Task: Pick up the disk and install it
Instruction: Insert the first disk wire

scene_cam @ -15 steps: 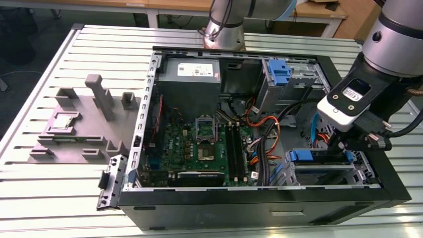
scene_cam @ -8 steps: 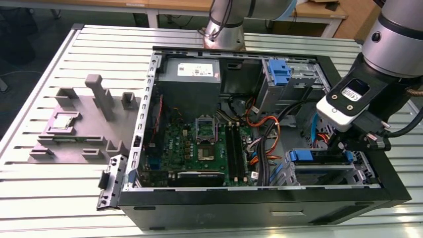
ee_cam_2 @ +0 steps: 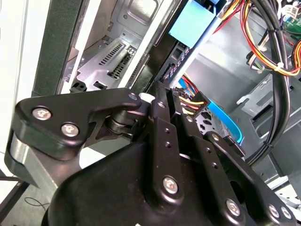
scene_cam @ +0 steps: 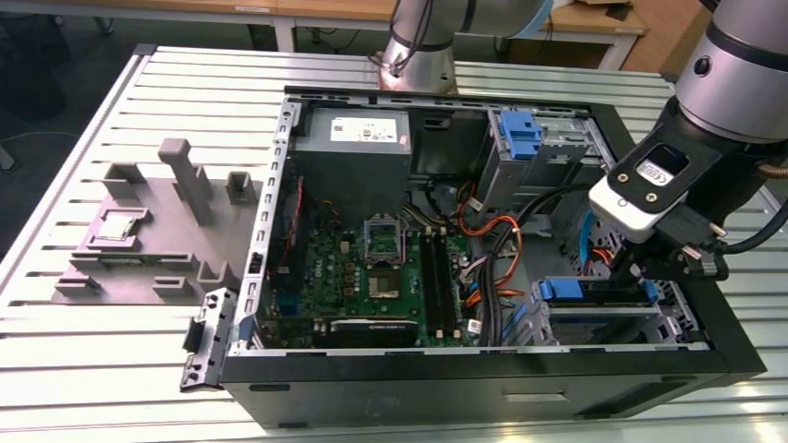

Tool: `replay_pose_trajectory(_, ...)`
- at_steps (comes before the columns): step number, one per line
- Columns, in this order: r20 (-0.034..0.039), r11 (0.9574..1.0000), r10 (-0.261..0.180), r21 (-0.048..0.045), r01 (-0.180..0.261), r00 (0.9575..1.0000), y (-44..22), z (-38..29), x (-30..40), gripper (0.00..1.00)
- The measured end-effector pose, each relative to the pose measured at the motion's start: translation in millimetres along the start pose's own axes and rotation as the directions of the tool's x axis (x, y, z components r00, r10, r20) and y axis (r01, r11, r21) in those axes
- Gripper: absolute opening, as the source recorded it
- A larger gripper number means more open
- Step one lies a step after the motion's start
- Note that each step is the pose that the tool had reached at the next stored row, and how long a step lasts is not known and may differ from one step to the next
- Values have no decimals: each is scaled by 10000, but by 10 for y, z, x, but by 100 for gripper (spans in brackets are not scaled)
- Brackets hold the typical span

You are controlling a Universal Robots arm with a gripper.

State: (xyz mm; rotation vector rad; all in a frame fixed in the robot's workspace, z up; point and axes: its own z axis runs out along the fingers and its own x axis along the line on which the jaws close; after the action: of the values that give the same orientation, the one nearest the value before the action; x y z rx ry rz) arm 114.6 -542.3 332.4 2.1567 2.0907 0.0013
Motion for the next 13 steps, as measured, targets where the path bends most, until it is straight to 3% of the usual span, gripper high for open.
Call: replay_pose_trajectory(13, -34, 10000, 55, 7, -55, 10000, 0, 22, -17, 17)
